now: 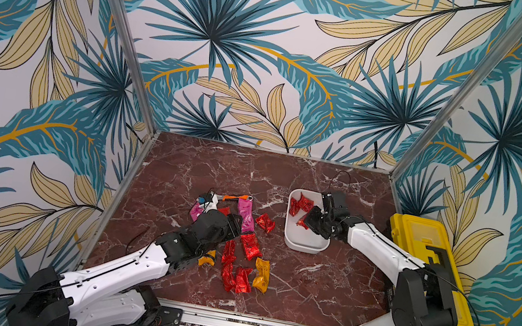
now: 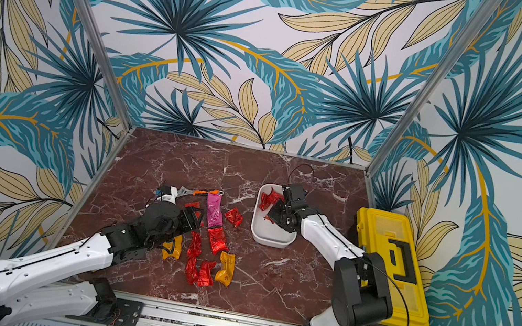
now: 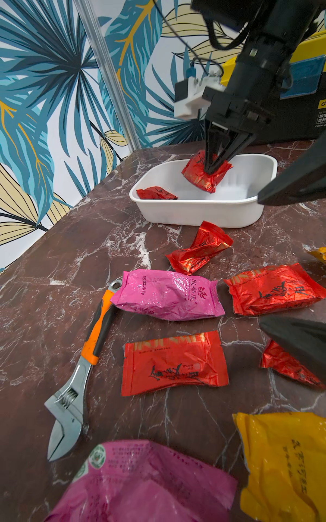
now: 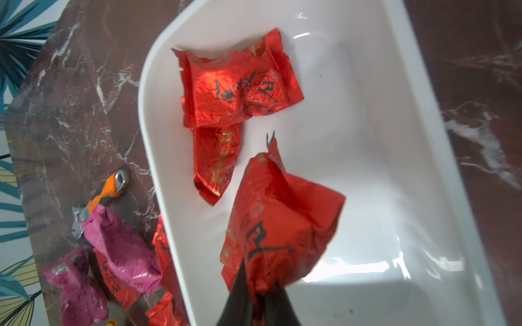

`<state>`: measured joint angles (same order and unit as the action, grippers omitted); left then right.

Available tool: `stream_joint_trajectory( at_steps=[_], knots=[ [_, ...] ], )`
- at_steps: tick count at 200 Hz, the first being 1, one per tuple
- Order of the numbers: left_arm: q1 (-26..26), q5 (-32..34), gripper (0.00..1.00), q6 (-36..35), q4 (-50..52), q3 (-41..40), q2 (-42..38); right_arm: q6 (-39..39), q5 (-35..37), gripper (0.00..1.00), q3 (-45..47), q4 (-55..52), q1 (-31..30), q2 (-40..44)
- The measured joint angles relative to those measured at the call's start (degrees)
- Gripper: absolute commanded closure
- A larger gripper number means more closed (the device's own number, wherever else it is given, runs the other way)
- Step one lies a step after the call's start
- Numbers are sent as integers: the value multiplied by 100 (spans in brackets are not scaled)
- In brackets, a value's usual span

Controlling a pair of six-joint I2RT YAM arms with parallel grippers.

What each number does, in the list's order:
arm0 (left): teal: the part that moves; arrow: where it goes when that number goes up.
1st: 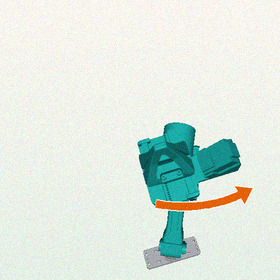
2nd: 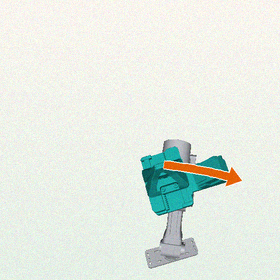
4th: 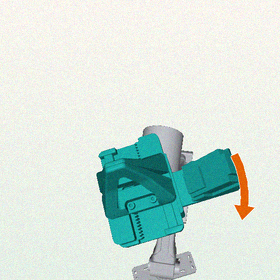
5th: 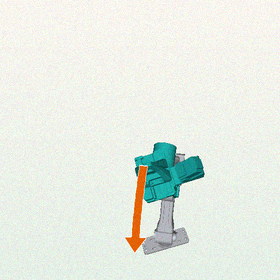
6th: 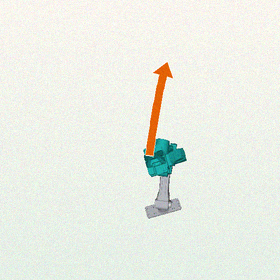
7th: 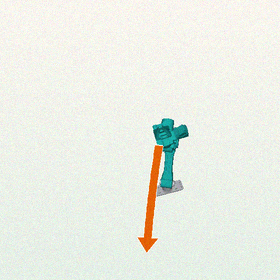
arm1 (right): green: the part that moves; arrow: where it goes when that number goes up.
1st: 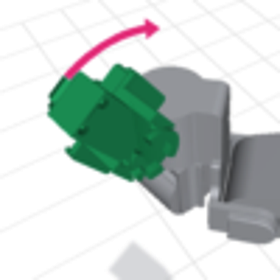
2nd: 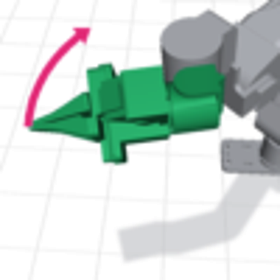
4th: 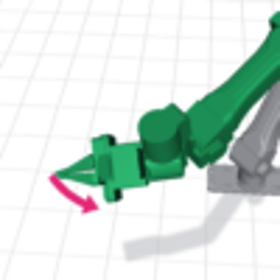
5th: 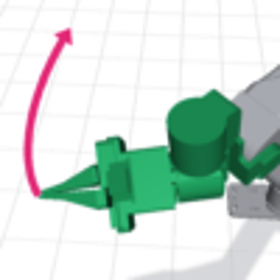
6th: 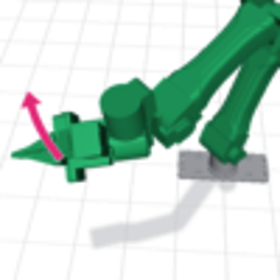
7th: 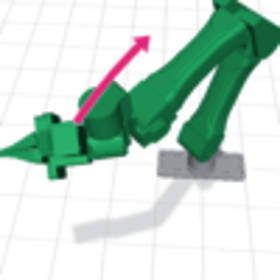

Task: Take the tea bags out of the storage box
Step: Pick up the tea bag from the storage box, then place the tea bag at the center of the board.

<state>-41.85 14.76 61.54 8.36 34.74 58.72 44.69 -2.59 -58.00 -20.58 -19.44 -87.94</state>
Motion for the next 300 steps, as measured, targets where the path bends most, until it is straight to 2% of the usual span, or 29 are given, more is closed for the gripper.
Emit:
stream_joint_trajectory(
  at_steps=[27,55,96,124,168,221,261,300],
  knots=[
    [44,-2,33,11,-7,0,0,-308,-46,90,26,-380,-175,584],
    [103,-4,33,90,-37,0,0,-754,-46,89,-57,-793,-787,844],
    [133,-57,33,181,-127,0,0,-1491,33,89,-461,-1360,-1945,304],
    [144,-72,33,214,-138,-2,0,-1860,111,88,-588,-1602,-2236,-184],
    [146,-101,33,216,-146,-2,0,-2173,149,82,-811,-1679,-2297,-872],
    [157,-247,33,164,-151,0,9,-2330,236,56,-929,-1676,-2332,-1069],
    [179,-483,31,-142,66,328,387,-2216,649,45,-914,-1683,-2166,-321],
    [179,-1064,33,-538,44,1235,1274,-1952,748,45,-813,-1628,-1054,516]
  ],
)
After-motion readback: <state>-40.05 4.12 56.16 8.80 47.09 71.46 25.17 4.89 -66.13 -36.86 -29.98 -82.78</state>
